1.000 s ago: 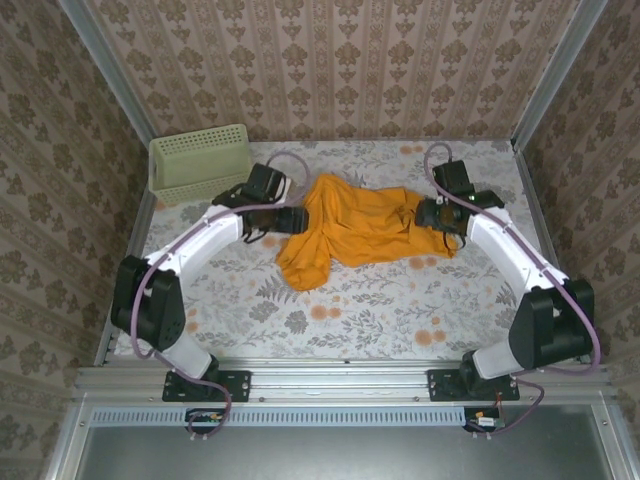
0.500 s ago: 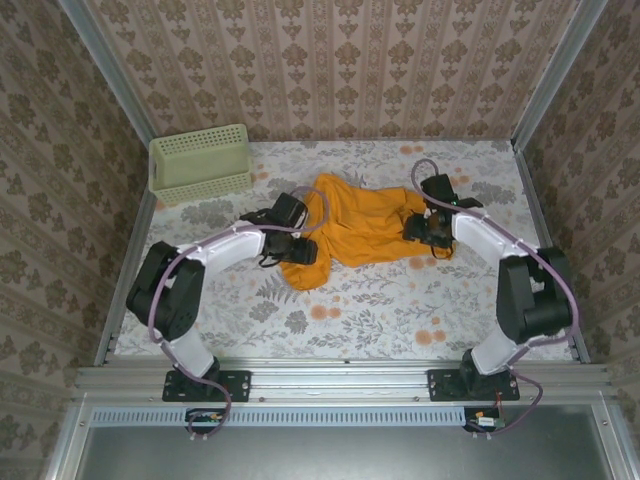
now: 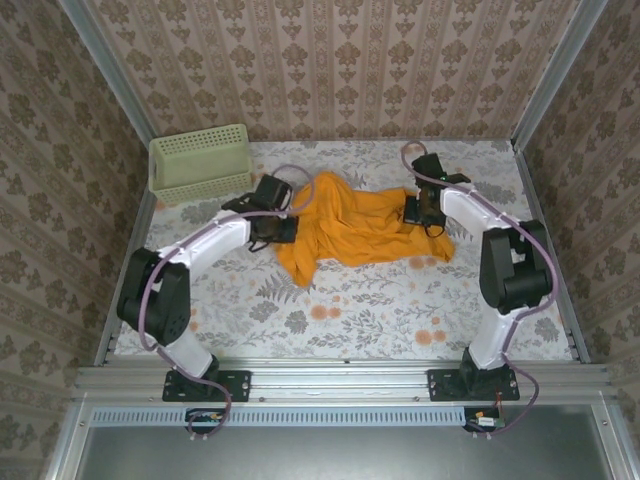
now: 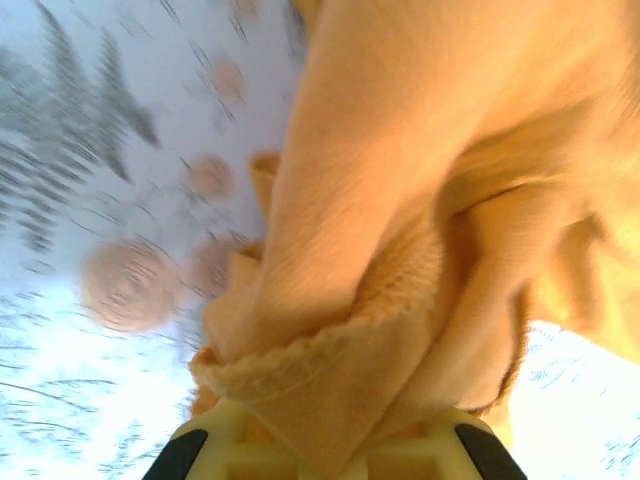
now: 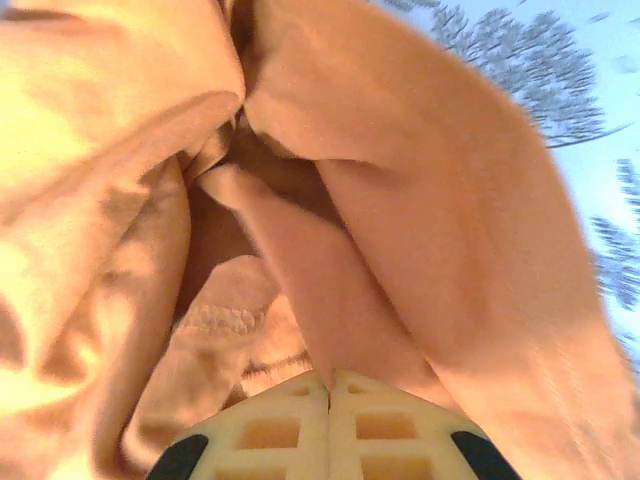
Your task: Fold the inside-out t-shirt
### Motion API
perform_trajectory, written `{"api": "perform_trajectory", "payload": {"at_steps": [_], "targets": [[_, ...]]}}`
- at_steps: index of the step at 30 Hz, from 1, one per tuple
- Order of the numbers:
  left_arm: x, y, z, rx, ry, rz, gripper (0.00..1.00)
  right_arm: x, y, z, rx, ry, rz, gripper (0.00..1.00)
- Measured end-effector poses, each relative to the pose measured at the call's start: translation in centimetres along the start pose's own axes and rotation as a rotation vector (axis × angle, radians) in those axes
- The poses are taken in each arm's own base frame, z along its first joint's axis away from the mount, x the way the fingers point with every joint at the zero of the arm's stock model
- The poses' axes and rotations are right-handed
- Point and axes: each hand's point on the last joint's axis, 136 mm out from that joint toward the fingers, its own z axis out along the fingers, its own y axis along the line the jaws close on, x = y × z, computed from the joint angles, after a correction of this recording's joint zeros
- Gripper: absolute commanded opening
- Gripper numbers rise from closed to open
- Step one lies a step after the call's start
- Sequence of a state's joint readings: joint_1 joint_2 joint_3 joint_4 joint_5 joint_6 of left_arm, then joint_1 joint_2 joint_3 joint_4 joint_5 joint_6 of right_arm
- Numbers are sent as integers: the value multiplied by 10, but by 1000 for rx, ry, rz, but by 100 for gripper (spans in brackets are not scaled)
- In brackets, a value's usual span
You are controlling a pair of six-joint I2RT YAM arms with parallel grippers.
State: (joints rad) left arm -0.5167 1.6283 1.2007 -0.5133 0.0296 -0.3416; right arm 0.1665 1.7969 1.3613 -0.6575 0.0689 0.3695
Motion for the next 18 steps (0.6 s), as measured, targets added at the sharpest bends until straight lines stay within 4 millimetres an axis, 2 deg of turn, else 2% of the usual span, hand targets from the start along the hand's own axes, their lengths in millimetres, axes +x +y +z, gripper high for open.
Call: {"api": "perform_trajectory", "payload": {"at_steps": [2, 4, 6, 8, 9, 12, 15, 18], "targets": [[-29, 3, -25, -2, -76, -14, 0, -11, -9, -39, 8, -76, 10, 0], [-62, 3, -53, 3, -169, -23, 0, -28, -21, -92, -2, -190, 44, 0], [-98, 5, -86, 2, -280, -32, 0, -46, -42, -159, -29, -343, 111, 0], [-124, 8, -119, -1, -375, -38, 0, -57, -70, -222, -50, -491, 192, 0], [-136, 11, -137, -5, -425, -43, 0, -57, -87, -257, -53, -574, 239, 0], [-160, 19, -181, -15, -539, -60, 0, -45, -117, -329, -43, -736, 334, 0], [-167, 29, -213, -26, -616, -80, 0, -26, -131, -371, -36, -829, 390, 0], [-169, 39, -231, -28, -658, -97, 0, -10, -138, -391, -29, -868, 427, 0]]}}
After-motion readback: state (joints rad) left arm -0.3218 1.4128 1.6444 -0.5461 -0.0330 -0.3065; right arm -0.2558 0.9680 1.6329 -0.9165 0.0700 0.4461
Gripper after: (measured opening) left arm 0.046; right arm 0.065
